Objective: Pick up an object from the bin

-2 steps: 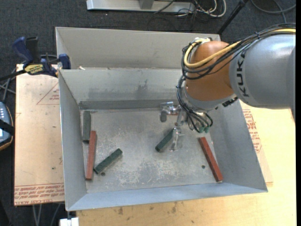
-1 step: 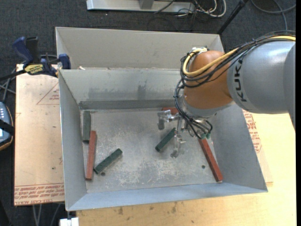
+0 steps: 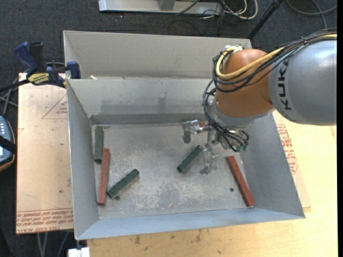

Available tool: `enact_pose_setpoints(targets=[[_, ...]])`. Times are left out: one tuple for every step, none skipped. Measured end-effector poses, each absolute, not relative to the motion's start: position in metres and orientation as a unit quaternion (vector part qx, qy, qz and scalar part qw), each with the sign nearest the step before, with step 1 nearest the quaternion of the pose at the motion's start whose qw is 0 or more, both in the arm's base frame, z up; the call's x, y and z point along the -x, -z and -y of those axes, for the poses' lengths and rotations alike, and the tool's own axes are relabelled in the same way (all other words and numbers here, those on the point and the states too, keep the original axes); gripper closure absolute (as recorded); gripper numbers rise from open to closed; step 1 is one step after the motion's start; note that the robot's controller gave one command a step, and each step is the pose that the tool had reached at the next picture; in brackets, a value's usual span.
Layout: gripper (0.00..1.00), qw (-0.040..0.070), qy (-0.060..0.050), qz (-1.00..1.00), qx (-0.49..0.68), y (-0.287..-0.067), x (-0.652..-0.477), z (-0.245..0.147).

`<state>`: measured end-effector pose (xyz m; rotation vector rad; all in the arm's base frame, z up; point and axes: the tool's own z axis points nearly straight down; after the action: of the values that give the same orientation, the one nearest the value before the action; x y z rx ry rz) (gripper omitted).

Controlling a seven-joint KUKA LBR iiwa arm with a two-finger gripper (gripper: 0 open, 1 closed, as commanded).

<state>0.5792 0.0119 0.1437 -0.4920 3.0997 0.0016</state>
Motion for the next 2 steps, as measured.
enact_pose_setpoints(targets=[[0.00, 0.002, 0.000, -0.976, 0.217, -0.0717, -0.5925, -0.0130], [1.00, 0.002, -0.001, -0.945, 0.327, -0.0711, -0.5856, -0.0100]])
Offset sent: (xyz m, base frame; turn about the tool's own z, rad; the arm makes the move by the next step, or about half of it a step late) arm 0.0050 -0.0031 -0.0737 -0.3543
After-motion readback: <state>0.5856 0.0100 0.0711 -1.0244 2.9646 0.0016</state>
